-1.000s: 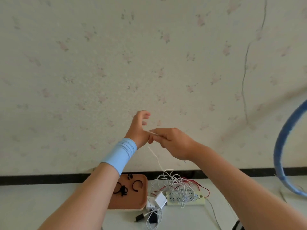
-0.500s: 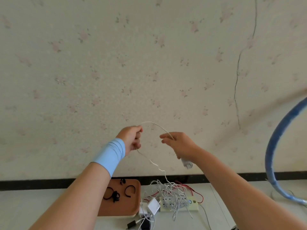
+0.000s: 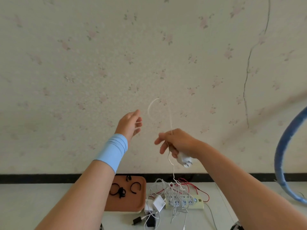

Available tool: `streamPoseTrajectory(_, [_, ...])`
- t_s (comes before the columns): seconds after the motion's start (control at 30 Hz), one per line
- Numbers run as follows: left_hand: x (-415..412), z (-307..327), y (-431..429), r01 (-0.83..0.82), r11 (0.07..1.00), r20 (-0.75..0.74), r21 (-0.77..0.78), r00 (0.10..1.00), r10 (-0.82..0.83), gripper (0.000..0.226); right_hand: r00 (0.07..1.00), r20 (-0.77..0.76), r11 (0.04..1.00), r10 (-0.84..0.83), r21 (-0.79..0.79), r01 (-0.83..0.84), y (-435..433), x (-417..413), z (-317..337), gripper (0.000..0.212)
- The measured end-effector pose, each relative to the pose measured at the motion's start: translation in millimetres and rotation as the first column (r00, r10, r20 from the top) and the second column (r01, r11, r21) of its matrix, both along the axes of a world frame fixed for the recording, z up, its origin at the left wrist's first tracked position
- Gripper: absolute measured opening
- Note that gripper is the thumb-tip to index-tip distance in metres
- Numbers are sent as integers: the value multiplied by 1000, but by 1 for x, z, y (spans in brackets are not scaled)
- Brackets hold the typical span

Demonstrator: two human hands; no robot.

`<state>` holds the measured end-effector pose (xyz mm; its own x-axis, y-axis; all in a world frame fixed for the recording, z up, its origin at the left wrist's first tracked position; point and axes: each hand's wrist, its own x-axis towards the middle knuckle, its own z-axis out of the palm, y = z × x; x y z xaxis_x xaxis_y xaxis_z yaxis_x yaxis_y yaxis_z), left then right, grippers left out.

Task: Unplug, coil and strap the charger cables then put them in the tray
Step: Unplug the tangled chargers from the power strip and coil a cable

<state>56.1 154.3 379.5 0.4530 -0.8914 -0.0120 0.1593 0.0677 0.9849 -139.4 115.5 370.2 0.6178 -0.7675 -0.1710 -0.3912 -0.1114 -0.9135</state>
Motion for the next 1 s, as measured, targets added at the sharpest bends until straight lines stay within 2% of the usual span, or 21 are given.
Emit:
streamPoseTrajectory(0.03, [-2,-2,-1,29,999,-136,39,990,-24,28,992,118,998,-44,44,39,-1,-1,5,38])
streamPoseTrajectory(0.1, [-11,-8,0,174,982,-400,68,907,-133,30,947,297,991,-124,92,101,-4,-4,11,37])
streamPoseTrajectory(0.13, [-19,-12,3,286,954,-389,86,891,-232,33,917,365,985,-160,117,125,-6,-5,13,37])
streamPoseTrajectory(0.2, [-37,-19,8,504,837,-129,214,864,-487,38,869,447,974,-212,164,153,-9,-9,14,36])
streamPoseTrajectory(0.27, [-54,-22,11,590,728,114,349,745,-658,30,861,455,973,-226,147,178,-8,-11,15,36])
streamPoseTrajectory(0.3, [-61,-23,10,562,724,242,399,698,-674,23,864,449,973,-228,131,188,-8,-12,15,36])
streamPoseTrajectory(0.37, [-66,-23,9,421,777,513,467,587,-627,14,860,452,972,-235,122,201,-7,-14,14,35])
streamPoseTrajectory(0.4, [-66,-24,7,365,812,572,455,579,-581,15,862,449,972,-236,117,205,-7,-16,13,35])
streamPoseTrajectory(0.43, [-65,-25,5,343,843,569,414,626,-534,16,875,424,972,-235,106,210,-8,-18,12,35])
streamPoseTrajectory(0.5, [-60,-19,2,321,908,383,270,829,-407,14,934,291,978,-208,81,193,-10,-23,8,31])
streamPoseTrajectory(0.53, [-56,-14,0,306,934,217,185,914,-343,13,963,204,984,-174,85,159,-11,-24,5,28])
streamPoseTrajectory(0.57, [-53,-10,-2,291,952,32,99,955,-295,14,986,110,989,-125,93,115,-11,-26,0,28])
streamPoseTrajectory(0.6, [-49,-5,-3,272,962,-141,22,953,-267,15,998,6,996,-60,71,59,-12,-27,-5,31])
streamPoseTrajectory(0.67, [-41,2,-6,215,973,-392,-86,890,-231,15,979,-191,996,70,-42,-79,-11,-27,-13,35])
streamPoseTrajectory(0.77, [-27,8,-6,86,977,-608,-197,771,-191,13,943,-301,984,142,-59,-167,-10,-23,-19,32])
streamPoseTrajectory(0.87, [-14,13,-5,8,967,-723,-254,663,-195,13,944,-315,990,101,-60,-126,-9,-17,-26,44])
streamPoseTrajectory(0.93, [-13,15,-2,77,968,-739,-238,632,-232,15,960,-280,991,21,-120,-57,-8,-12,-29,62])
streamPoseTrajectory(1.0, [-18,16,3,205,950,-731,-235,607,-311,16,970,-238,989,57,-121,-88,-7,-4,-30,61])
